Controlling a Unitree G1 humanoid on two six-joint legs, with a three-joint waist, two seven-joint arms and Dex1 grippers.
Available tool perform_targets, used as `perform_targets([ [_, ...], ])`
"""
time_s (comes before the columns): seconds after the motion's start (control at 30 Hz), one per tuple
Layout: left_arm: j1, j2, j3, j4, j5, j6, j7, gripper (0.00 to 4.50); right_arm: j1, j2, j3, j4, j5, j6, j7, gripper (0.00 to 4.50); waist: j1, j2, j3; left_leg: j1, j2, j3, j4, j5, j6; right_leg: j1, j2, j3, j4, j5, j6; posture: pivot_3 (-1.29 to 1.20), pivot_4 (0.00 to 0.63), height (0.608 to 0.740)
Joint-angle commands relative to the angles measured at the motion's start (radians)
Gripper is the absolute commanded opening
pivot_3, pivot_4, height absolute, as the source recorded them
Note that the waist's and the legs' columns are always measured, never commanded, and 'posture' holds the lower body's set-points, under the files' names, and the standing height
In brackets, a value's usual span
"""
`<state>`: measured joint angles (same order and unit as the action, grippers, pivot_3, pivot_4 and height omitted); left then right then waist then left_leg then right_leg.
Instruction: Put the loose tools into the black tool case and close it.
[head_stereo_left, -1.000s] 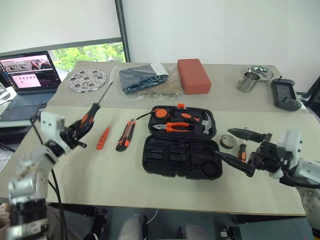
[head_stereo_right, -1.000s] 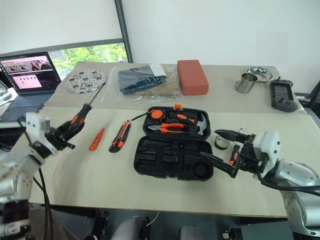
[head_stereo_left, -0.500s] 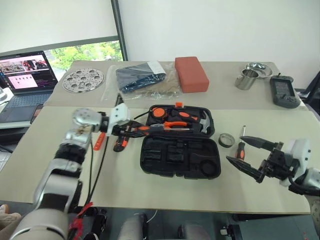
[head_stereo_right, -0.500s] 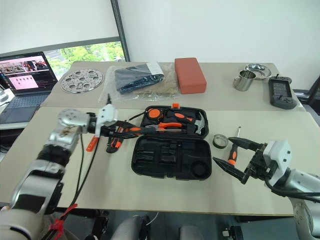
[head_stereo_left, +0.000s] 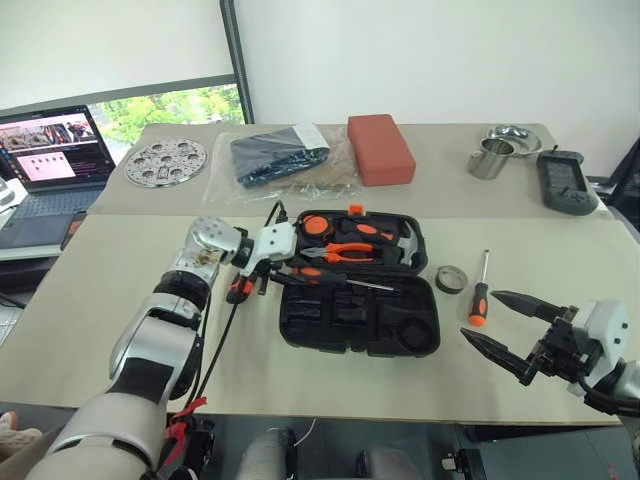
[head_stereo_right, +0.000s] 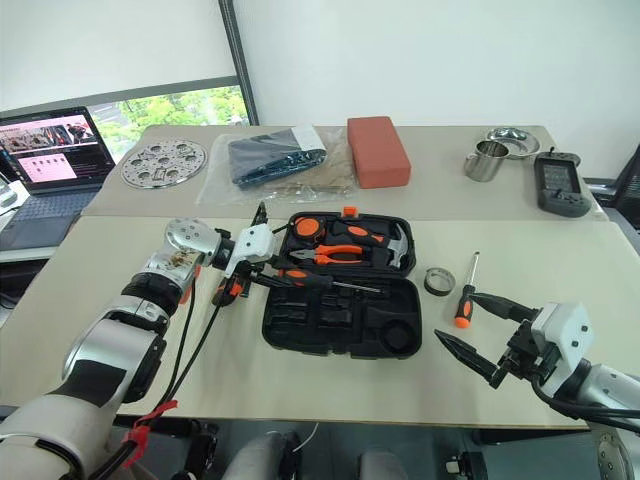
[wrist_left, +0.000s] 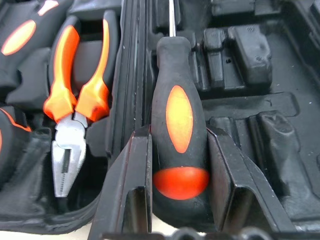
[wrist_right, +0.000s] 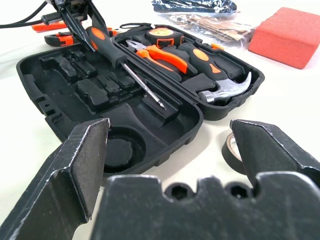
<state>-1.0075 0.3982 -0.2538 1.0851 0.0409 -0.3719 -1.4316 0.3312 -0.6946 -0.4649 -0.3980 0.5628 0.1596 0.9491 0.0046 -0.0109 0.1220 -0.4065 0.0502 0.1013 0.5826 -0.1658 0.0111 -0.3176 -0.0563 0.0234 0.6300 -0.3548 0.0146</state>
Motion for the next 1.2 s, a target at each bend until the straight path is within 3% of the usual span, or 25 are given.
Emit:
perform_targets([
  [0.03,-0.010,0.012,-0.001,0.015,0.030,-0.008,0.013,0.93,0.004,0.004,-0.031,-0.038,0.002,-0.028,-0.008,4.50,0.000,0.000,0.000,0.000,0.000,0.000,0.000,0.000,0.000,0.000,0.000,0.000,0.000,0.000,0.000,0.00,0.150,0.740],
  [0.23,-0.016,0.003,0.003,0.032,0.046,-0.007,0.053,0.93,-0.007,0.000,-0.022,-0.040,0.004,-0.024,-0.010,4.50,0.000,0.002,-0.001,0.000,0.000,0.000,0.002,0.000,0.000,0.000,0.000,0.000,0.001,0.000,0.000,0.00,0.150,0.740],
  [0.3,-0.012,-0.004,0.008,0.028,0.038,-0.008,0.053,1.94,-0.007,-0.002,-0.024,-0.040,0.006,-0.023,-0.009,4.50,0.001,0.002,-0.001,0.000,0.000,0.000,0.004,0.000,0.000,0.001,0.000,0.000,0.002,0.000,0.000,0.00,0.150,0.740],
  [0.37,-0.008,-0.010,0.016,0.025,0.034,-0.010,0.056,2.45,-0.006,-0.004,-0.025,-0.043,0.007,-0.021,-0.009,4.50,0.001,0.002,-0.002,0.000,0.000,-0.001,0.005,0.000,0.000,0.001,0.000,0.000,0.003,0.000,0.000,0.00,0.150,0.740],
  [0.53,-0.019,0.000,0.018,-0.005,0.048,-0.068,0.084,4.32,-0.003,-0.005,-0.027,-0.055,0.011,-0.013,-0.015,4.50,0.003,0.003,-0.002,0.000,0.000,-0.001,0.007,0.000,0.000,0.001,0.000,0.000,0.004,0.000,0.000,0.00,0.150,0.740],
  [0.8,-0.040,-0.064,0.137,-0.228,-0.168,0.154,0.000,4.45,0.000,-0.001,-0.020,-0.068,0.011,-0.005,-0.028,4.50,0.007,0.004,-0.002,-0.002,0.000,-0.001,0.007,0.000,0.001,0.000,0.000,0.000,0.004,0.000,0.000,0.00,0.150,0.740],
  [0.83,-0.034,-0.077,0.145,-0.243,-0.179,0.186,0.014,3.93,-0.003,-0.001,-0.017,-0.067,0.011,-0.005,-0.029,4.50,0.007,0.004,-0.003,-0.002,0.000,-0.001,0.007,0.000,0.001,0.001,0.000,0.000,0.004,0.000,0.000,0.00,0.150,0.740],
  [1.2,0.052,-0.180,0.071,-0.195,-0.094,0.186,0.140,0.03,-0.011,-0.009,-0.014,-0.067,0.010,-0.001,-0.032,4.50,0.001,0.006,-0.004,-0.001,0.000,-0.001,0.008,0.000,0.000,0.001,0.002,0.004,0.004,0.000,0.000,0.00,0.150,0.740],
])
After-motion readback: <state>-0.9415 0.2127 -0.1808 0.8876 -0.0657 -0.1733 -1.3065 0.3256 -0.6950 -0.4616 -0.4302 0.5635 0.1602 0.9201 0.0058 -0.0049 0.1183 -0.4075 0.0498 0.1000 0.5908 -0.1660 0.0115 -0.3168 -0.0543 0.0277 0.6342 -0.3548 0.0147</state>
